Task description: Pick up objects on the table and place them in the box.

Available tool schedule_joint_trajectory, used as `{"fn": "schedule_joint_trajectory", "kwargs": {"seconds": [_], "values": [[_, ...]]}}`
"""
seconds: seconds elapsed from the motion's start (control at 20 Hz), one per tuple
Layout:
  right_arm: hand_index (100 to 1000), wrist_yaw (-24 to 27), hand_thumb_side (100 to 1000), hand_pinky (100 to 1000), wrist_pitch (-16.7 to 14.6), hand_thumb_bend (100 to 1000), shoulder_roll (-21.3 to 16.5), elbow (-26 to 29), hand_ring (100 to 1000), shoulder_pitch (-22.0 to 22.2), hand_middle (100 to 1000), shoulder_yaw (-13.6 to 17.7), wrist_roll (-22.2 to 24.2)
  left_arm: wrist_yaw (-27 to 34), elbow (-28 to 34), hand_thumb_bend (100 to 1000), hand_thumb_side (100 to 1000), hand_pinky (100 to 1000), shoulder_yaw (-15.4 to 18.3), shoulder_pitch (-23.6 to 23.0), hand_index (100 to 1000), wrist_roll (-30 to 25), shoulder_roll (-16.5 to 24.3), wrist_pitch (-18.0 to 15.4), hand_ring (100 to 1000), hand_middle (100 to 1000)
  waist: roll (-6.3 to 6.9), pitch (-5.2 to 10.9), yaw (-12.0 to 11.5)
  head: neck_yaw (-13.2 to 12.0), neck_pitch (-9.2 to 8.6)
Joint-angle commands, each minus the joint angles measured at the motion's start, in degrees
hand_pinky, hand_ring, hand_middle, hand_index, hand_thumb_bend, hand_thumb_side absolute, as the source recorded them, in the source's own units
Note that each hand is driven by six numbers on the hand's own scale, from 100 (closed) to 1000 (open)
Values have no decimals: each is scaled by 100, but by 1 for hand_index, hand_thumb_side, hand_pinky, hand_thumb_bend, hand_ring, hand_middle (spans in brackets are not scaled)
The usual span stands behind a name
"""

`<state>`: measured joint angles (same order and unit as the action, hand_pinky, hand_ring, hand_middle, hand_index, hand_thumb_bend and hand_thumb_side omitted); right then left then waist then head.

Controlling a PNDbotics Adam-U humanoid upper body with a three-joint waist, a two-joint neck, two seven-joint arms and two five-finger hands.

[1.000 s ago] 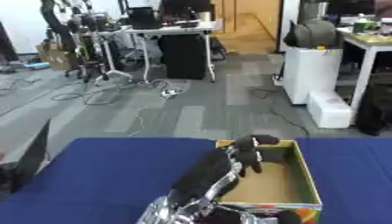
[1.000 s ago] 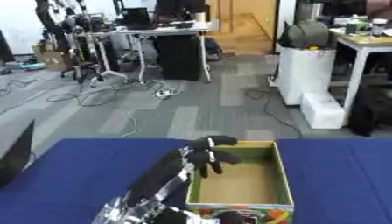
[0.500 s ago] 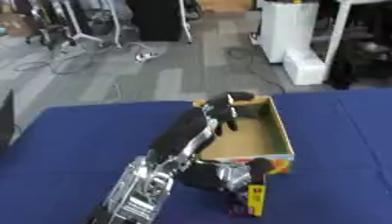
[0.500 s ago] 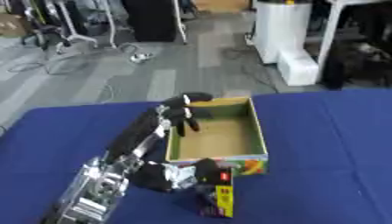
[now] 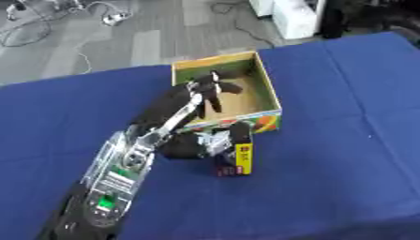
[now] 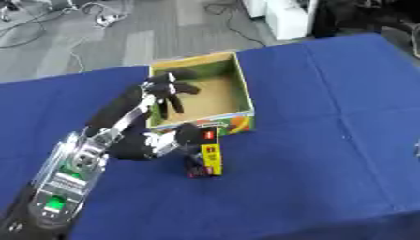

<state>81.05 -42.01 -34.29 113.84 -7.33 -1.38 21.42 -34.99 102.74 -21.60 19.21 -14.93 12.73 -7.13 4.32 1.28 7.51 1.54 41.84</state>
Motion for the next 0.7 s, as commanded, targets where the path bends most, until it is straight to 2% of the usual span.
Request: {"fn": "schedule_joint_trajectory", "kwargs": {"seconds": [0.05,0.7], "values": [[670,-67,1000,278,-34,100,-135,75,433,-13,515,71,62,80,-17,403,997,385,-36,109,863,-122,156,-1,582,907,-21,53,9,48,3],[670,-269,1000,280,76,100,-143,75,436,18,519,97,-30,196,-335,381,1000,419,-55,230,883,-398,226,-40,611,923,-24,66,12,56,-85]]}}
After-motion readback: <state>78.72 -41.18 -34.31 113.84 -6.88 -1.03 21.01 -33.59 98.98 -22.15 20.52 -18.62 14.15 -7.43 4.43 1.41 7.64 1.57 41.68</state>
